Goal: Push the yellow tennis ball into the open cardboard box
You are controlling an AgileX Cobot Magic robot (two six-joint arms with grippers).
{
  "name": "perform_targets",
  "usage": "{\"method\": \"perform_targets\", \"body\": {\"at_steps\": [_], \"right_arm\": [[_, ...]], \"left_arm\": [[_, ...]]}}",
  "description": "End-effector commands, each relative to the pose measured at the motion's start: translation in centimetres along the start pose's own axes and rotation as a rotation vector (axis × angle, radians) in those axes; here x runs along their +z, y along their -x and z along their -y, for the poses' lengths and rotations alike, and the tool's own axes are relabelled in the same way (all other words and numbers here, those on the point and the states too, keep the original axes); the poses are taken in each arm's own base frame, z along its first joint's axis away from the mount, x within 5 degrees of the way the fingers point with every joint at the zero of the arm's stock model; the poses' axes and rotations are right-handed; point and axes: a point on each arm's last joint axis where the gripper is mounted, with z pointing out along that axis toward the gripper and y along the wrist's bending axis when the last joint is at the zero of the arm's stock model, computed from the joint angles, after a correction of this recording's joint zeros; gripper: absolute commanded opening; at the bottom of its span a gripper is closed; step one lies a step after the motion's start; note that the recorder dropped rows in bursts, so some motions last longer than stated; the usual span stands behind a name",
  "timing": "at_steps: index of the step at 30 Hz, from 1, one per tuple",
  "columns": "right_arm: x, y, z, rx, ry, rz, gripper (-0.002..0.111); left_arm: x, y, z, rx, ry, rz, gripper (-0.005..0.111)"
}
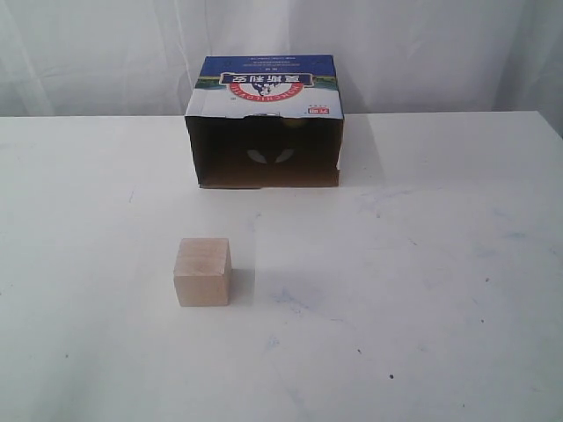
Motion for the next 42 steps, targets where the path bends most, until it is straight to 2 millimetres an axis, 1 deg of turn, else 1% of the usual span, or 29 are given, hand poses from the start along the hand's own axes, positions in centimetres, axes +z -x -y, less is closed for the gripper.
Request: {"method": "perform_targets", "body": {"at_steps": [1,5,21,27,29,35,42], "right_arm": [[-0.55,-0.70,-0.16,-0.026,-0.015,-0.033,0.000],[-0.57,-1.00,-0.26,-0.030,-0.007,-0.065,0.000],[-0.57,-1.01,-0.28,-0.029,-0.005,-0.067,0.000],[-0.56,-0.63,-0.11,-0.001,-0.024,-0.025,0.000],[-0.56,-0.63,-0.11,0.038,-0.025,-0.025,0.000],[-0.58,-0.99,0.04,0.128,-0.044,-0.061,0.000],[-0.59,-1.04,0.13,0.144,-0.056,-0.066,0.000]], "left_arm": [[-0.01,-0.05,0.01,-0.003,-0.005,0.007,0.000],[-0.01,-0.05,0.01,-0.003,-0.005,0.007,0.000],[-0.01,-0.05,0.01,-0.003,-0.005,0.007,0.000],[-0.01,-0.05,0.01,-0.003,-0.005,0.007,0.000],[-0.01,-0.05,0.01,-0.003,-0.005,0.007,0.000],[-0.01,-0.05,0.01,-0.003,-0.005,0.007,0.000],[-0.01,-0.05,0.01,-0.003,-0.005,0.007,0.000]]}}
